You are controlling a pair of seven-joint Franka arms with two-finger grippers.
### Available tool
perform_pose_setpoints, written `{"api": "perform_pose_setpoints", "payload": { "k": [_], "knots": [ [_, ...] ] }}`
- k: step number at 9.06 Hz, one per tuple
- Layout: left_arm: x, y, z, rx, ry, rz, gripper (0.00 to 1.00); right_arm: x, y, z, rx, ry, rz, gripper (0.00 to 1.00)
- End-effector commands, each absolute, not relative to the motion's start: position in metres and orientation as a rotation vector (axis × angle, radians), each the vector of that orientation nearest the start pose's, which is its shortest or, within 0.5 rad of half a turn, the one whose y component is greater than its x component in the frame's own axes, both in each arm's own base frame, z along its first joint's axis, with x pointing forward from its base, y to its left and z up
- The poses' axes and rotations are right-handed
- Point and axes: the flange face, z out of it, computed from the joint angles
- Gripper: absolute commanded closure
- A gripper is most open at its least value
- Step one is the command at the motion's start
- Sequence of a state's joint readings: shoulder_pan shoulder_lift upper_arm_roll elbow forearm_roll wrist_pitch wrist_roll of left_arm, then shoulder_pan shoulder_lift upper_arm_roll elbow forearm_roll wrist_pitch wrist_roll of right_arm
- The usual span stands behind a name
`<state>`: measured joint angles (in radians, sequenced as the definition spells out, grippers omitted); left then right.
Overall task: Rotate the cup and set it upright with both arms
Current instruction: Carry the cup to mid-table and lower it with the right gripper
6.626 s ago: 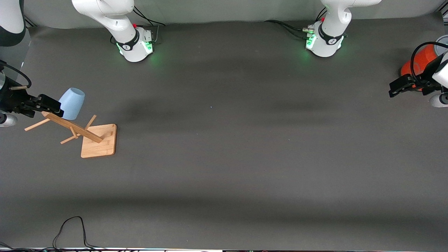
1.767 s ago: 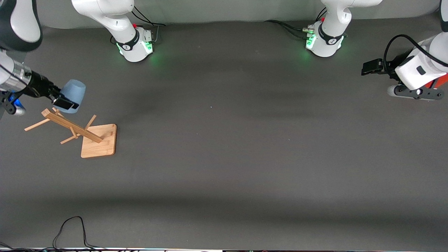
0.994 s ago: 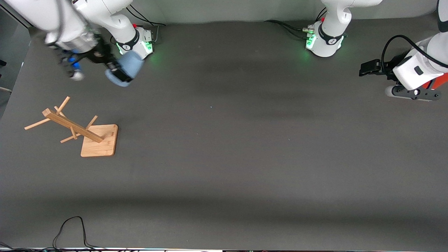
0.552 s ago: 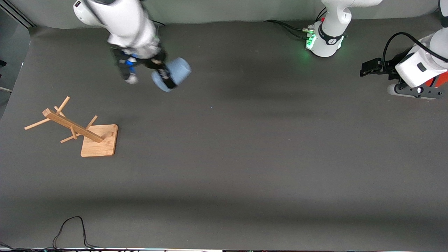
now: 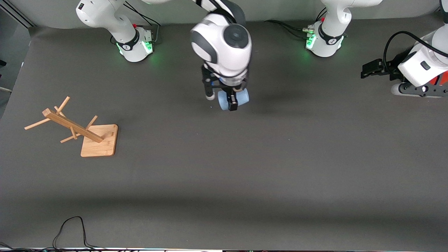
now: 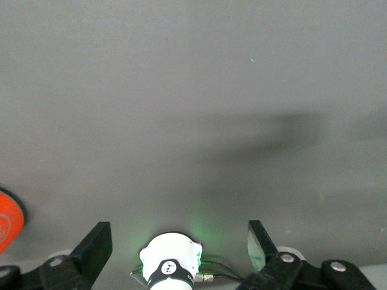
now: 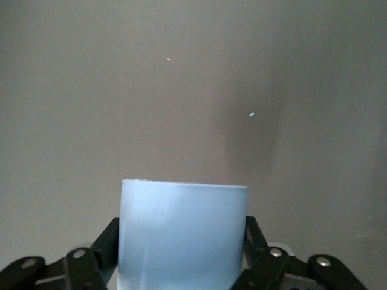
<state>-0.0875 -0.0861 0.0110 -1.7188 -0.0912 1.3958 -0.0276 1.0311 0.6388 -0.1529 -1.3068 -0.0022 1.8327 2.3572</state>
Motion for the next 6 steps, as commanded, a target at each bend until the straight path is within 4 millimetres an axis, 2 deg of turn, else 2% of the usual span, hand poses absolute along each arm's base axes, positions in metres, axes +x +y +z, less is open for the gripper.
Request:
{"api": "perform_pose_setpoints", "payload": {
  "k": [1,3,6],
  "knots": [
    [0.489,-0.055,0.609,-3.198,0.060,0.297,0.00,0.429,0.600,0.300,-2.329,2.244,-0.300,0.49],
    [0.492,-0.055,0.612,-3.203,0.056,0.246,0.00,0.417,0.617,0.250,-2.272,2.282,-0.326,0.50],
    [0.498,-0.049,0.615,-3.211,0.036,0.174,0.00,0.414,0.623,0.202,-2.248,2.334,-0.362,0.50]
  ]
}}
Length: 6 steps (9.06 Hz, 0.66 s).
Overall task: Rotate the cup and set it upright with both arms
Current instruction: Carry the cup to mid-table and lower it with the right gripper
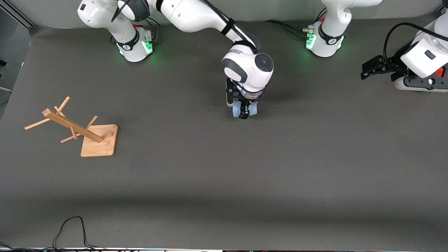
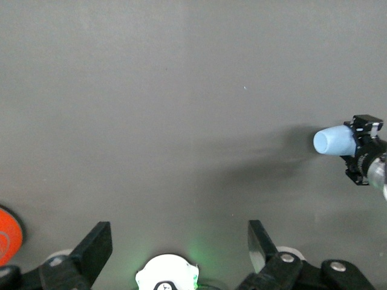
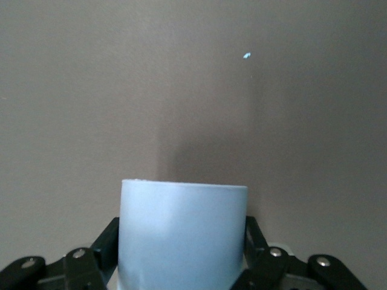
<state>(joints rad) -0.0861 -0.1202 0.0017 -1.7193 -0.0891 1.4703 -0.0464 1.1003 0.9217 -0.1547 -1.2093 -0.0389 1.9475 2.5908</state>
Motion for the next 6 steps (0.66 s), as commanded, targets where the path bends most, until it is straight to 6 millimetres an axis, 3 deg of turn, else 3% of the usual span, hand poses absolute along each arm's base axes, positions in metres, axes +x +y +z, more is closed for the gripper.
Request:
{"api": "perform_pose_setpoints", "payload": {
  "k": [1,3,5,6],
  "knots": [
    [0.498,-0.046,0.617,-3.213,0.026,0.166,0.00,0.414,0.622,0.191,-2.247,2.346,-0.371,0.50],
    [0.498,-0.045,0.624,-3.214,0.027,0.137,0.00,0.414,0.621,0.181,-2.246,2.347,-0.373,0.43],
    [0.498,-0.050,0.627,-3.208,0.039,0.122,0.00,0.416,0.619,0.180,-2.241,2.354,-0.376,0.05],
    [0.498,-0.053,0.629,-3.189,0.052,0.114,0.00,0.418,0.618,0.180,-2.244,2.351,-0.379,0.00]
  ]
}}
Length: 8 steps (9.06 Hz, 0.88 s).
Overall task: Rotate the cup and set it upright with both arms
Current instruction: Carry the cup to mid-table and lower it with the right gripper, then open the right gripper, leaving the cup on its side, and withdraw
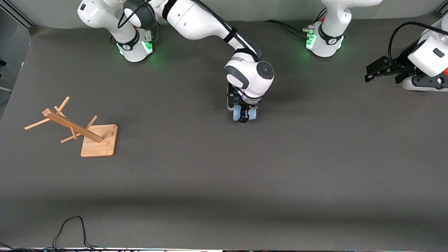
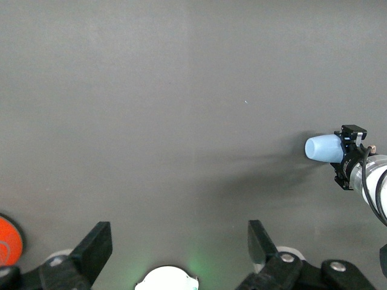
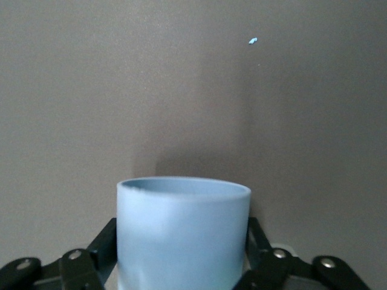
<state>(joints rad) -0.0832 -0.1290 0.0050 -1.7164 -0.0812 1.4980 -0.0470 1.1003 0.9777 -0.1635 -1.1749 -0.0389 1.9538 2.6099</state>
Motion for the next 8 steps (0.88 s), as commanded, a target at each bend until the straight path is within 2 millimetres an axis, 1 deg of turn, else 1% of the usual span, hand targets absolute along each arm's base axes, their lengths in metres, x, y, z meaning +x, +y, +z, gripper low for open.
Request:
{"api": "perform_pose_setpoints", "payload": {
  "k": [1,2,3,4,5,6,7,8],
  "knots": [
    [0.497,-0.054,0.629,-3.186,0.055,0.126,0.00,0.420,0.618,0.186,-2.244,2.345,-0.370,0.00],
    [0.497,-0.057,0.629,-3.184,0.062,0.129,0.00,0.425,0.617,0.196,-2.234,2.342,-0.358,0.00],
    [0.497,-0.062,0.630,-3.183,0.076,0.119,0.00,0.426,0.618,0.216,-2.219,2.340,-0.333,0.00],
    [0.498,-0.068,0.625,-3.180,0.085,0.129,0.00,0.430,0.617,0.252,-2.191,2.336,-0.293,0.00],
    [0.498,-0.072,0.622,-3.179,0.041,0.138,0.00,0.433,0.605,0.290,-2.196,2.357,-0.277,0.00],
    [0.498,-0.076,0.621,-3.177,0.029,0.141,0.00,0.435,0.592,0.330,-2.261,2.328,-0.224,0.00],
    [0.497,-0.076,0.622,-3.177,0.028,0.138,0.00,0.442,0.569,0.372,-2.318,2.305,-0.146,0.00],
    [0.496,-0.077,0.624,-3.178,0.031,0.131,0.00,0.451,0.539,0.410,-2.412,2.238,-0.092,0.00]
  ]
}}
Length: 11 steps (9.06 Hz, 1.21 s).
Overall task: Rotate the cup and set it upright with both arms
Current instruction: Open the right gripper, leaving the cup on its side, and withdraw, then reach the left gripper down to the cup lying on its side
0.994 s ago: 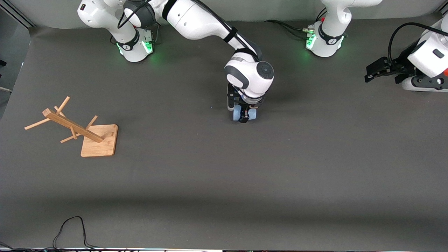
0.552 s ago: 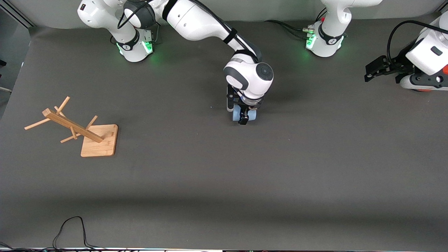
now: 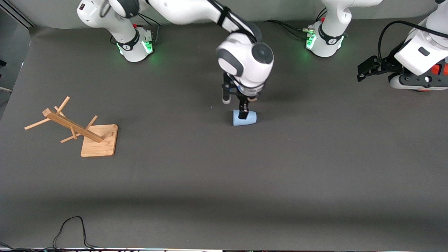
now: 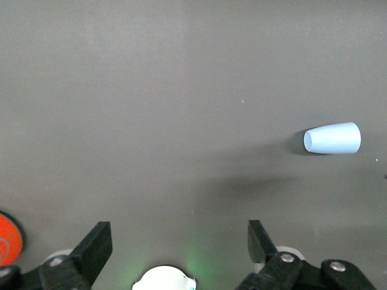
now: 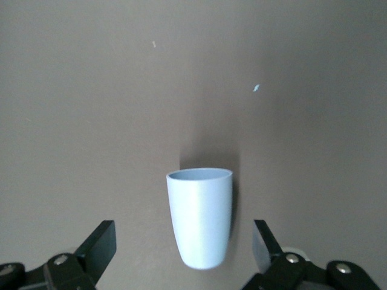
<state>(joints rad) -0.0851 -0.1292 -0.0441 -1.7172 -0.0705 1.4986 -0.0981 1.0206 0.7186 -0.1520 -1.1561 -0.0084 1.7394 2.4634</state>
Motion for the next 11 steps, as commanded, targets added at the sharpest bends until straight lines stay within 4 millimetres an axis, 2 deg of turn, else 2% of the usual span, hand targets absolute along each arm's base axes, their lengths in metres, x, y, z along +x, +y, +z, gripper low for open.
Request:
{"api": "perform_pose_setpoints", "payload": {
  "k": [1,2,4,5,6,7,8,9,10,11],
  "knots": [
    [0.493,-0.096,0.623,-3.170,0.073,0.132,0.00,0.469,0.477,0.464,-2.548,2.133,-0.025,0.00],
    [0.492,-0.121,0.619,-3.162,0.065,0.128,0.00,0.479,0.435,0.497,-2.606,2.047,0.022,0.00],
    [0.483,-0.204,0.600,-3.144,0.047,0.115,0.00,0.497,0.337,0.553,-2.709,1.846,0.098,0.00],
    [0.481,-0.237,0.592,-3.152,0.085,0.091,0.00,0.505,0.286,0.573,-2.775,1.723,0.138,0.00],
    [0.489,-0.258,0.578,-3.167,0.127,0.087,0.00,0.510,0.243,0.590,-2.828,1.594,0.163,0.00],
    [0.493,-0.282,0.565,-3.190,0.132,0.067,0.00,0.516,0.199,0.602,-2.868,1.476,0.178,0.00],
    [0.494,-0.316,0.550,-3.209,0.046,0.044,0.00,0.519,0.164,0.609,-2.902,1.363,0.178,0.00],
    [0.503,-0.349,0.535,-3.151,0.038,0.008,0.00,0.525,0.126,0.613,-2.943,1.226,0.182,0.00],
    [0.503,-0.389,0.514,-3.054,0.031,-0.036,0.00,0.530,0.090,0.617,-2.986,1.065,0.180,0.00],
    [0.503,-0.425,0.482,-2.953,0.028,-0.041,0.00,0.536,0.052,0.619,-3.012,0.923,0.164,0.00]
  ]
}}
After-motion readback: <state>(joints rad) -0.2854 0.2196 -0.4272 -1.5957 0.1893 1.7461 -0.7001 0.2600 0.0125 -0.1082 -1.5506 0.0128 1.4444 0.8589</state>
